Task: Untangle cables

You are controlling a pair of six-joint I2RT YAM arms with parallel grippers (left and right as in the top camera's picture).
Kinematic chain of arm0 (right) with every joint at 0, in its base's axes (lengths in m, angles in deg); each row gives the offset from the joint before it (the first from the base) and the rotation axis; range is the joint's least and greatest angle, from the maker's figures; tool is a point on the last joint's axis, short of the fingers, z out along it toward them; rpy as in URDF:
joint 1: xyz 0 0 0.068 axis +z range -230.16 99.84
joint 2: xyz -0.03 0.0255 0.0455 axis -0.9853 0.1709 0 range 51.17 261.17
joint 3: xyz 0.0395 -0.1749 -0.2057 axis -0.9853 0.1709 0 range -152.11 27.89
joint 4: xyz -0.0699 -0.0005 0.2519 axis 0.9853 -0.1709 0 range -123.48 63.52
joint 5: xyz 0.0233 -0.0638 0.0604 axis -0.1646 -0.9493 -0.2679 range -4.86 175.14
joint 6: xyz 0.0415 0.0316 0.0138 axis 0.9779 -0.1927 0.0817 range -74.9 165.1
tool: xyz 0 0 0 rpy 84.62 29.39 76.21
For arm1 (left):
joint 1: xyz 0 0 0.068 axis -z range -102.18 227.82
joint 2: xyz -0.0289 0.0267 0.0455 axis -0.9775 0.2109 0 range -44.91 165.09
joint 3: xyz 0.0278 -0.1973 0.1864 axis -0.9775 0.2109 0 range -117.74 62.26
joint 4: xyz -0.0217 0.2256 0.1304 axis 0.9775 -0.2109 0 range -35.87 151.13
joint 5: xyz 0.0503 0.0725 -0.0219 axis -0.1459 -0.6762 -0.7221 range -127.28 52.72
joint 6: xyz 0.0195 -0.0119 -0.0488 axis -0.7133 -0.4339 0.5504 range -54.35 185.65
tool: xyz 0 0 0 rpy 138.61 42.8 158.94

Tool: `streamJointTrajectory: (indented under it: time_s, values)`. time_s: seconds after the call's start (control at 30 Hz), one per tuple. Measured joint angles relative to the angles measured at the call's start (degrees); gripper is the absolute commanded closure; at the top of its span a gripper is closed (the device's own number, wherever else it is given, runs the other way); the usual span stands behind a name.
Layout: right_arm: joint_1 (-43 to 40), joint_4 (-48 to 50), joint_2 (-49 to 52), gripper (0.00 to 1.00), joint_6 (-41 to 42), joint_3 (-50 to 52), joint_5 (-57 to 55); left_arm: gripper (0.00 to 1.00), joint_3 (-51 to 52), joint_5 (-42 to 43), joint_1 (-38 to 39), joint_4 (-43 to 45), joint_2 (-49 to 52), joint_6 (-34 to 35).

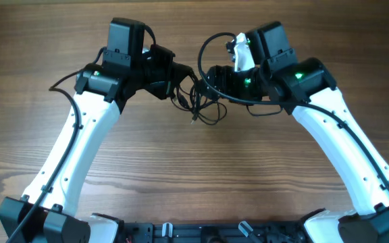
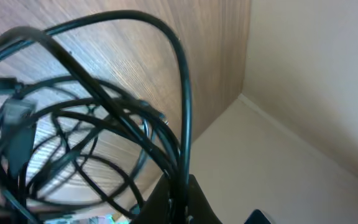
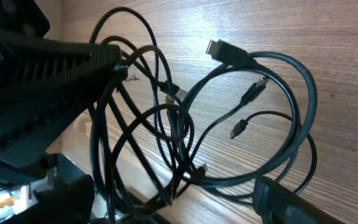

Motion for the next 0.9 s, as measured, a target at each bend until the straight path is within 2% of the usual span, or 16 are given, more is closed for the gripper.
streamJointTrajectory:
  time_s: [0.1,0.2,0.23,0.27,0.3,0.33,0.4,0.47,0.53,0.6,0.67,0.73,0.9]
  values:
    - [0.7,0.5,1.9,0.78,0.0,0.0,0.7,0.96,0.0,0.6,0.0,0.0,0.0,3.4]
    - [0.8,1.0,2.9,0.96,0.0,0.0,0.1,0.96,0.0,0.8,0.0,-0.4,0.0,4.5]
    - [0.8,1.0,2.9,0.96,0.0,0.1,-0.3,0.95,0.0,0.8,0.0,-0.9,0.0,4.8]
    - [1.0,1.0,2.9,0.96,-0.1,0.1,-0.8,0.88,0.0,0.8,-0.1,-1.1,0.0,4.8]
    - [1.1,0.7,2.9,0.96,0.0,0.1,-2.1,0.76,0.0,0.9,-0.1,-1.3,0.0,4.9]
    - [1.2,0.1,2.9,0.96,0.0,0.1,-4.0,0.51,0.0,1.3,-0.1,-1.8,0.0,5.1]
    - [1.1,-2.8,3.0,0.96,1.5,0.1,-10.1,0.40,0.0,1.7,-0.1,-3.4,0.0,5.2]
    - [1.1,-6.0,3.0,0.96,4.1,0.2,-15.3,0.39,-0.2,0.1,-0.1,-7.9,0.0,5.9]
    - [1.1,-6.6,3.0,0.96,5.7,0.4,-18.7,0.30,-0.2,-4.0,-0.1,-12.1,0.0,5.8]
    - [1.1,-4.9,3.0,0.96,5.4,0.6,-17.3,0.22,-0.2,-6.7,-0.1,-13.9,0.0,6.0]
    - [1.1,2.6,3.0,0.96,0.5,0.9,-7.0,0.18,-0.2,-9.2,-0.1,-15.4,0.0,5.9]
    - [1.1,8.9,3.1,0.96,-0.9,0.9,3.1,0.16,-0.2,-11.0,-0.1,-17.0,0.0,5.9]
    - [1.1,12.7,3.1,0.96,0.9,0.9,14.0,0.20,-0.2,-12.6,-0.1,-17.2,0.0,3.0]
